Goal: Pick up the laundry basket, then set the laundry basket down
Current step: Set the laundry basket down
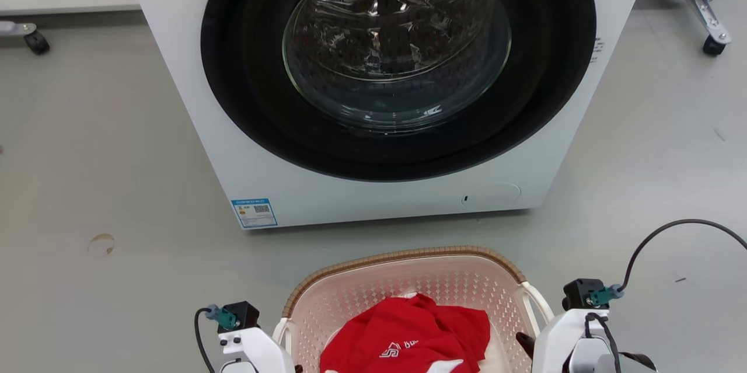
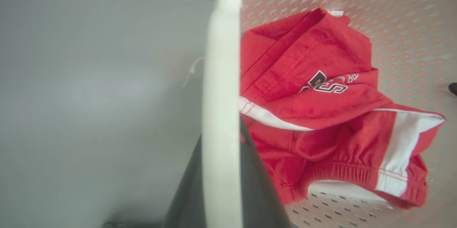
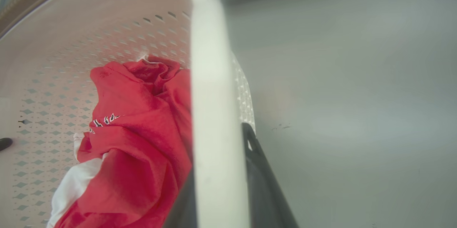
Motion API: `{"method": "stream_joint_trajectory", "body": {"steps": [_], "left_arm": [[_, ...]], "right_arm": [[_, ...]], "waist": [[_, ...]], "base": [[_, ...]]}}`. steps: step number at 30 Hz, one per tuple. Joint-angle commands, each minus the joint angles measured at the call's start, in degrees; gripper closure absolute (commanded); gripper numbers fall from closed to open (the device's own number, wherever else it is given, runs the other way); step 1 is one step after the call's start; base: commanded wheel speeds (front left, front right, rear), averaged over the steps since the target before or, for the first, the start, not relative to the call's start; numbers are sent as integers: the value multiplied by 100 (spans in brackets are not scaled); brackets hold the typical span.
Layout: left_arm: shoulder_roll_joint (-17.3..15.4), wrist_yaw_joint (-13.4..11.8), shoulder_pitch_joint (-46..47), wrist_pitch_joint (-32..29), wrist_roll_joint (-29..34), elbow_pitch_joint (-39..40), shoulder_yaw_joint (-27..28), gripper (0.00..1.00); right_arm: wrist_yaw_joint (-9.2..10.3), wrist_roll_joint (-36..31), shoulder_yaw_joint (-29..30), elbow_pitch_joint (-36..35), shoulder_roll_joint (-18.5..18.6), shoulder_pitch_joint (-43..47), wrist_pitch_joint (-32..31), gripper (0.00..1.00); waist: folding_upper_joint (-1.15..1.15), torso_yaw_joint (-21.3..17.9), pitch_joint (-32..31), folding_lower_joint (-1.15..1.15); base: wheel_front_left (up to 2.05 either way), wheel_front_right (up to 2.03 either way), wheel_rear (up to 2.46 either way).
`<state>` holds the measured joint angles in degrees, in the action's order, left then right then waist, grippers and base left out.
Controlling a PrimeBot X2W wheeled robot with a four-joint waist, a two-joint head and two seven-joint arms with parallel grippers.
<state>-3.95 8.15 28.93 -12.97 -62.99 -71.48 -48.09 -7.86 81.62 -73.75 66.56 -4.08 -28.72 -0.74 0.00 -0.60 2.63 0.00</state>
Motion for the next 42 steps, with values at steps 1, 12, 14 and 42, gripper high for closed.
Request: {"method": "stream_joint_trajectory", "body": {"steps": [1, 12, 14, 42], "left_arm": [[-825, -185, 164, 90, 74, -247, 117, 100], [-756, -199, 534, 205, 159, -247, 47, 100], [-741, -202, 628, 254, 180, -247, 35, 100], [-439, -185, 2503, 1133, 577, -247, -187, 100]], "right_arm": [[37, 10, 39, 298, 696, -151, 186, 100], [37, -46, 39, 289, 696, -491, 585, 100], [37, -69, 39, 279, 696, -575, 695, 100], [37, -227, 119, 384, 696, -2119, 1551, 100]], "waist": [[0, 9, 81, 0], [0, 19, 730, 0], [0, 25, 886, 0], [0, 226, 3844, 0]], "base": [[0, 0, 0], [0, 0, 0], [0, 0, 0], [0, 0, 0]]}}
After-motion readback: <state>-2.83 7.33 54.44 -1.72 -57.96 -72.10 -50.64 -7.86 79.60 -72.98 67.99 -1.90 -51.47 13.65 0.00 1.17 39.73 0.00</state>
